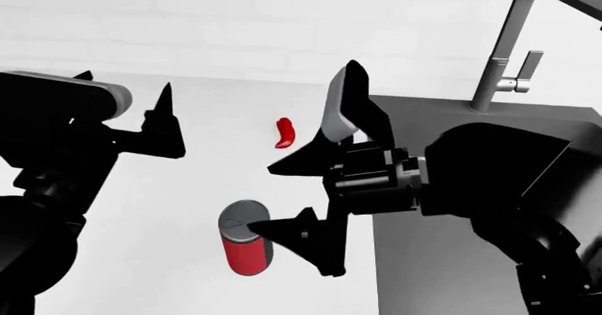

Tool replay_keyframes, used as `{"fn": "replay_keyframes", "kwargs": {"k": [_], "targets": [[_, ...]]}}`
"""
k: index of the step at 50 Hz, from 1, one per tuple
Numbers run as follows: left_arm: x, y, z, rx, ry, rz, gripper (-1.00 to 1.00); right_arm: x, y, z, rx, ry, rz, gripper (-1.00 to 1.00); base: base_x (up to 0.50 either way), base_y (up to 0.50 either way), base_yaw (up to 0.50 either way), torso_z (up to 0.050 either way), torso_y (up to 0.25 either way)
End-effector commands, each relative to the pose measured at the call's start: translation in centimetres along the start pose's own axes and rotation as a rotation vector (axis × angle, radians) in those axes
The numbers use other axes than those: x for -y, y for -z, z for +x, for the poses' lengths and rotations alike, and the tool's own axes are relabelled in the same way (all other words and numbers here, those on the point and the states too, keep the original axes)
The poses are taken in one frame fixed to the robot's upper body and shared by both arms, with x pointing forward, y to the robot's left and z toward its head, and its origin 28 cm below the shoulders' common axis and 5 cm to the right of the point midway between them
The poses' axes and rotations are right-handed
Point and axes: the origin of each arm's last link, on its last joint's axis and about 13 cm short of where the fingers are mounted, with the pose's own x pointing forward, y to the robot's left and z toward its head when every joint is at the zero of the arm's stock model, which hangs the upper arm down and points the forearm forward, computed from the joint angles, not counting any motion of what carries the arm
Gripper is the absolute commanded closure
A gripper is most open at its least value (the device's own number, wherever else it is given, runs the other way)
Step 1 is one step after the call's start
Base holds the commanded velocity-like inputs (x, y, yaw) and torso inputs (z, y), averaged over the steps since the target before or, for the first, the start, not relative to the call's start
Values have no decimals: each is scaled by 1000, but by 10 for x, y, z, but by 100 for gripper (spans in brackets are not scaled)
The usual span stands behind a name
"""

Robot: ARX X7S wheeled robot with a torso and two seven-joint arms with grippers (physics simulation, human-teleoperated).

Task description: Pick the cans from the counter and place them in their designated side in the cabinet.

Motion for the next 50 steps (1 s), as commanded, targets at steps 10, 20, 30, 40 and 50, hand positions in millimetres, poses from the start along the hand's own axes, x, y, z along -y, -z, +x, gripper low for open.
{"fn": "replay_keyframes", "kwargs": {"k": [10, 20, 30, 40, 50], "targets": [[1, 4, 2, -5, 5, -3, -100, 6, 17, 18, -36, -8, 25, -100, 0, 0, 0, 0, 0], [1, 4, 3, -5, 7, -2, -100, 4, 27, 23, -13, -8, 37, -100, 0, 0, 0, 0, 0], [2, 3, 2, -4, 7, 1, -100, 4, 31, 26, 30, 9, 34, -100, 0, 0, 0, 0, 0], [1, 3, 2, -3, 6, -1, -100, 5, 36, 32, 44, 8, 39, -100, 0, 0, 0, 0, 0], [2, 4, 2, -4, 8, -3, -100, 6, 44, 39, 30, 6, 50, -100, 0, 0, 0, 0, 0]]}}
